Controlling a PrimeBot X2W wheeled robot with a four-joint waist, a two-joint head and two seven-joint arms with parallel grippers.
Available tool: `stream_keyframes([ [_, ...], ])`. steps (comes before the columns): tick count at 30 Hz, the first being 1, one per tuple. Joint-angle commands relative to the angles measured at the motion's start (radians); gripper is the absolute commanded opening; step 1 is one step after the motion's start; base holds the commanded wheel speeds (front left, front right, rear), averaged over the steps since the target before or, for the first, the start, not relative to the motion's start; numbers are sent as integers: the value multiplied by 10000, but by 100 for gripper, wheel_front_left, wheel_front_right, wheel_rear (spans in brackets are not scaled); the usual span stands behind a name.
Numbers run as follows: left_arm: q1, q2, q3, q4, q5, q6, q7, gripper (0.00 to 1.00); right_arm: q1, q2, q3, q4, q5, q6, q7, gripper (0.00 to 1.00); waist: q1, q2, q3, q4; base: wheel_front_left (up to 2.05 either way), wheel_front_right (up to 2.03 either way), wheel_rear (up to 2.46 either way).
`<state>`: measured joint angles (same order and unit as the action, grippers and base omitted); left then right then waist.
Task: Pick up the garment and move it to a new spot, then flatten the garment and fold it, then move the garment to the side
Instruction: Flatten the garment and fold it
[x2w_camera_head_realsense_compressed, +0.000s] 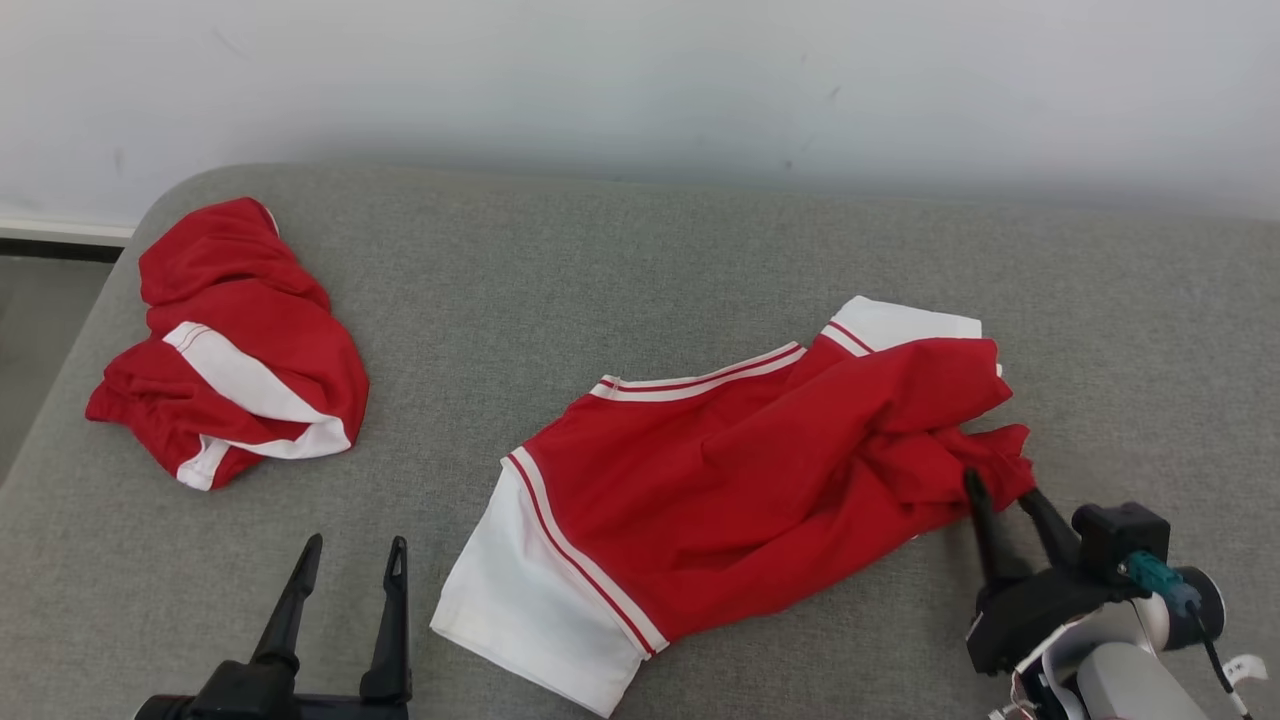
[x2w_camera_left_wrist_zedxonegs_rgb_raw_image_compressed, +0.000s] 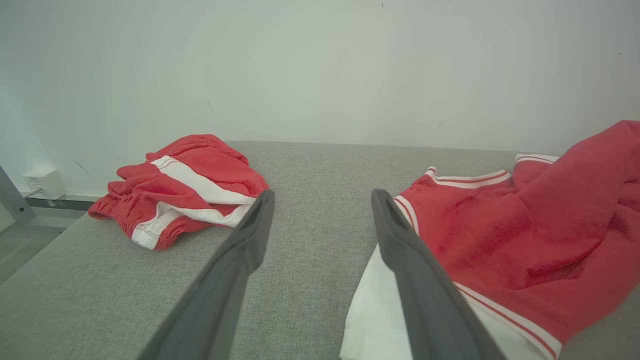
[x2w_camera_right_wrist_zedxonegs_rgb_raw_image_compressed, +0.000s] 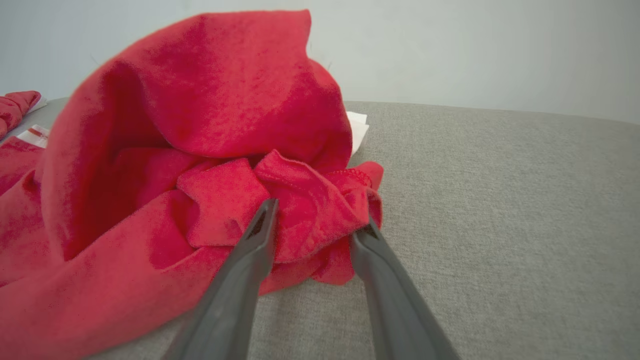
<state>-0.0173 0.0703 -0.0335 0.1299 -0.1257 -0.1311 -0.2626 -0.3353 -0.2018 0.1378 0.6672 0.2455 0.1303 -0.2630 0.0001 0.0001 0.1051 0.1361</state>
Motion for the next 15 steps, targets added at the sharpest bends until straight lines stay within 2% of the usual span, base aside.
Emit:
stream_keyframes([
  [1,-76,-21,35,13,-108,13,-34,100,-177,16,69,62,99,8,-6,0,-1,-1,77,76,0,0,0],
  [7,122,-32,260,22,-61,14,-34,100,-170,182,63,-838,585,8,-15,0,-1,-1,-149,-302,0,0,0],
  [15,210,-64,220,18,-107,13,-36,100,240,-232,132,-3546,979,9,-15,0,-1,-1,-458,-854,0,0,0],
])
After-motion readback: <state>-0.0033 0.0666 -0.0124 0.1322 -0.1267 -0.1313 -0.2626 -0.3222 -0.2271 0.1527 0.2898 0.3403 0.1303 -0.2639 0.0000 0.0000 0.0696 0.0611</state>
